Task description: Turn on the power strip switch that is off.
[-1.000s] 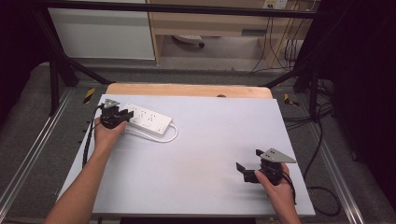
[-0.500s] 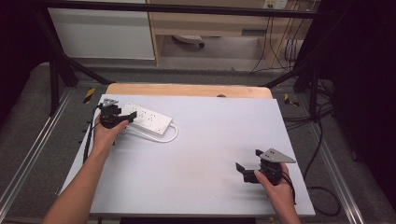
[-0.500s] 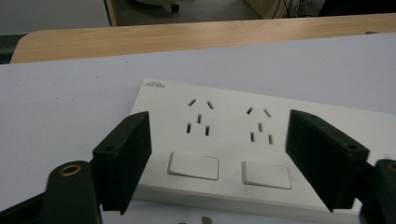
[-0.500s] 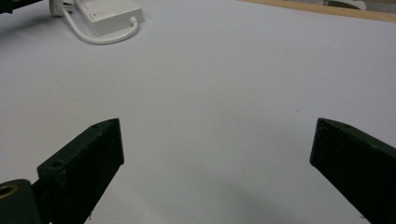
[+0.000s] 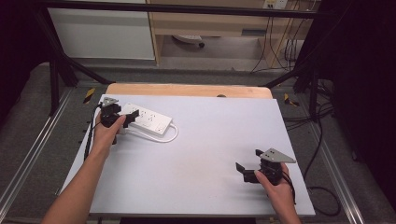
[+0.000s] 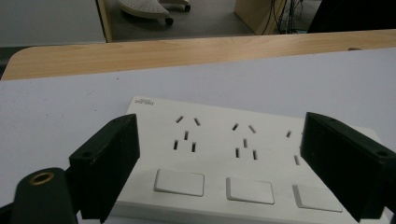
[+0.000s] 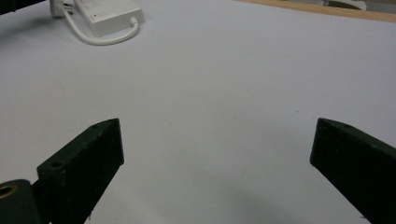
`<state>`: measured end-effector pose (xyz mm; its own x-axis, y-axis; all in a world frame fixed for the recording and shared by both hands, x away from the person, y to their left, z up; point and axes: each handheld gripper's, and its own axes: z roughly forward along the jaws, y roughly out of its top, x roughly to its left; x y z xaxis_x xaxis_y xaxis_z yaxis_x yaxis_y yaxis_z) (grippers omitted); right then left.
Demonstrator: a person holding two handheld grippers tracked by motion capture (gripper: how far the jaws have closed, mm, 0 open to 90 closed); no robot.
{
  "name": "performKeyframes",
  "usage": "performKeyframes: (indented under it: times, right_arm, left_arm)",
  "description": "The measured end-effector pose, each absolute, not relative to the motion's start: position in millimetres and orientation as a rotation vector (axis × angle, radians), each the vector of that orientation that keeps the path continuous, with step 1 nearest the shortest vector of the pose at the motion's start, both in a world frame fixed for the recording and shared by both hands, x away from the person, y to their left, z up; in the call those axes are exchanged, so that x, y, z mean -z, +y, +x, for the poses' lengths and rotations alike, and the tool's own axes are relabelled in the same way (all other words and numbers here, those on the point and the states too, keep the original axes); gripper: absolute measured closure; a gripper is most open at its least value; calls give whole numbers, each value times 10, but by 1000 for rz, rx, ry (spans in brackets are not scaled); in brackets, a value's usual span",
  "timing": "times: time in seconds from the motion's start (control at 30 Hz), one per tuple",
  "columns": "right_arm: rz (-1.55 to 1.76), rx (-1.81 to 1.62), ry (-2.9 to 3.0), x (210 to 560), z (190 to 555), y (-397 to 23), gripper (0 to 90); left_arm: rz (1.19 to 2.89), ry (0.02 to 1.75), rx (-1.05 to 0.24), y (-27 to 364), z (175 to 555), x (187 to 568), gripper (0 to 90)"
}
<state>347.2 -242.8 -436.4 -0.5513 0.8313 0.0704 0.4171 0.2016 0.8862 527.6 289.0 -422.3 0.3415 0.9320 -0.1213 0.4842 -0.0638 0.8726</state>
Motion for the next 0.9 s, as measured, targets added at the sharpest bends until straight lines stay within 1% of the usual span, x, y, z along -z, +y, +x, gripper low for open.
performKeyframes:
  times: [0.3,0.43,0.67,0.9]
  right_arm:
    - [1160,-1309,2055,4361,3472,-2431,31]
    - [1157,-1308,2056,4359,3473,-2430,31]
    - [1154,-1315,2057,4356,3473,-2423,29]
    - [1152,-1316,2056,4356,3471,-2423,27]
  left_arm:
    - [1691,1230,-626,2821,5234,4150,118]
    - [1698,1211,-603,2791,5180,4090,112]
    - [1737,1183,-593,2742,5038,3967,105]
    - [1714,1166,-603,2757,4835,3903,115]
